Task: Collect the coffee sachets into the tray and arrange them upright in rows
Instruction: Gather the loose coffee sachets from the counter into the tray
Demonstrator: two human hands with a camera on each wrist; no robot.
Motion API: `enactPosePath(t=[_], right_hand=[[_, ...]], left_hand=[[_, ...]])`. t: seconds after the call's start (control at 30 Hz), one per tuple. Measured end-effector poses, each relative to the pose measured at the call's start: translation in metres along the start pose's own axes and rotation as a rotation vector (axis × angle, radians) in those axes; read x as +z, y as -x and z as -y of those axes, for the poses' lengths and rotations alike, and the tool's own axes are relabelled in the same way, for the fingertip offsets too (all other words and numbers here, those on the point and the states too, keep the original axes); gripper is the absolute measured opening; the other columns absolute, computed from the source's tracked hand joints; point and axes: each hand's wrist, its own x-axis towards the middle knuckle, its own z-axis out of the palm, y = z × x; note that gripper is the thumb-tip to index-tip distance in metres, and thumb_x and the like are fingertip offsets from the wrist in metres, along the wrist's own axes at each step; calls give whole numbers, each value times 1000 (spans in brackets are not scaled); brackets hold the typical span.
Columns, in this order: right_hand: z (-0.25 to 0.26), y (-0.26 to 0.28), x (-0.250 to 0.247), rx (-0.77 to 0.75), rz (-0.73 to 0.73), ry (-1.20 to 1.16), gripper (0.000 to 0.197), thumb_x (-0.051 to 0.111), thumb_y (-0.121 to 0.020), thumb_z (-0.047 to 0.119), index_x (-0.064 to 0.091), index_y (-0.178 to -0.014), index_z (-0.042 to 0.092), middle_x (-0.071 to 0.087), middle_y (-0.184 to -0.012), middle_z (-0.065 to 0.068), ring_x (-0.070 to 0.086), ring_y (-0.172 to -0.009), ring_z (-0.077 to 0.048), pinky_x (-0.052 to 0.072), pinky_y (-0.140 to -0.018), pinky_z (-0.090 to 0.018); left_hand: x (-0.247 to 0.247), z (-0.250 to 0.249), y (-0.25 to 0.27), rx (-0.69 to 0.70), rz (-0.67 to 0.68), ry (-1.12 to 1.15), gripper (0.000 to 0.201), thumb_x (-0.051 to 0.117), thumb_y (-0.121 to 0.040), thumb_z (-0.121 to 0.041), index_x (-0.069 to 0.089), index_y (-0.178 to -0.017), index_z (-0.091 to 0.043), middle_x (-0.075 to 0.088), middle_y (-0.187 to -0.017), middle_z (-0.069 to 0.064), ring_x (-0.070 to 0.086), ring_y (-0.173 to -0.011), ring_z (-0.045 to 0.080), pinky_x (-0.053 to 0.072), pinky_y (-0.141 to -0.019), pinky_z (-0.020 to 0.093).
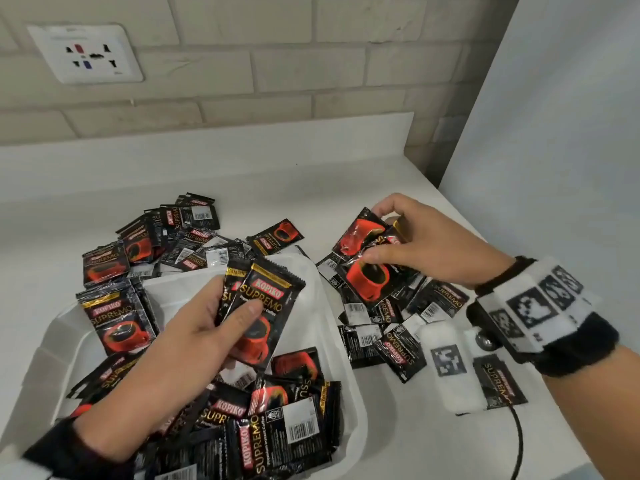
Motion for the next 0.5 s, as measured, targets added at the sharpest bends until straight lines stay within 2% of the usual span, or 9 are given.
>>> enactPosePath(t=[0.07,0.17,0.2,0.27,0.3,0.37,0.4,0.43,0.5], right_hand=[[23,9,20,-61,94,-76,25,67,-81,20,48,-93,32,59,-93,8,62,-80,-4,54,-73,-19],[39,19,57,-147,291,57,20,58,-89,28,44,-102,32,60,-100,-13,60,-89,-30,50,-81,-45],[41,22,67,-157,355,84,19,55,-90,26,43,-103,31,60,-101,-16,60,-88,-31,49,-78,-46],[43,30,82,-188,449,97,16,52,-92,21,44,-104,27,63,-101,-8,61,-85,-23,51,-74,-40],[42,33,88,-212,482,108,16,52,-92,19,45,-105,25,63,-101,-2,60,-84,-19,51,-74,-35],[40,41,97,-247,539,175,17,53,-91,19,46,-107,23,56,-100,9,52,-84,-8,47,-76,-25],[38,44,101,-254,564,221,19,54,-91,21,46,-108,23,52,-100,11,48,-84,-6,44,-76,-25],[36,47,105,-252,589,275,21,54,-91,22,44,-109,22,50,-103,10,47,-86,-8,43,-78,-27],[33,50,110,-224,631,376,28,53,-91,26,40,-115,22,49,-114,3,51,-92,-17,44,-83,-35]], left_hand=[[-9,-3,1,17,-13,-23,6,57,-84,-34,60,-84,-29,69,-66,-4,65,-55,10,52,-53,19],[-35,-2,7,115,14,-97,32,67,-62,-67,65,-81,-42,72,-77,-3,70,-68,17,57,-63,33],[-47,0,12,145,21,-138,37,67,-61,-71,66,-85,-43,73,-80,-2,71,-73,20,58,-67,37],[-69,6,23,157,6,-223,45,67,-61,-71,68,-92,-38,74,-84,1,71,-80,26,56,-77,44],[-77,8,29,161,-15,-233,38,70,-64,-63,69,-92,-37,74,-84,-1,71,-80,22,57,-77,40],[-90,16,38,168,-33,-224,19,74,-73,-44,70,-91,-42,74,-81,-9,70,-76,7,57,-67,21],[-96,22,43,151,-21,-232,22,73,-75,-33,69,-92,-46,73,-82,-10,69,-78,5,54,-65,14],[-101,28,48,110,11,-255,29,74,-75,-31,66,-95,-51,73,-84,-11,68,-82,5,53,-66,11],[-111,46,57,15,81,-333,42,75,-61,-62,58,-99,-62,72,-88,-18,67,-85,2,51,-68,9]])
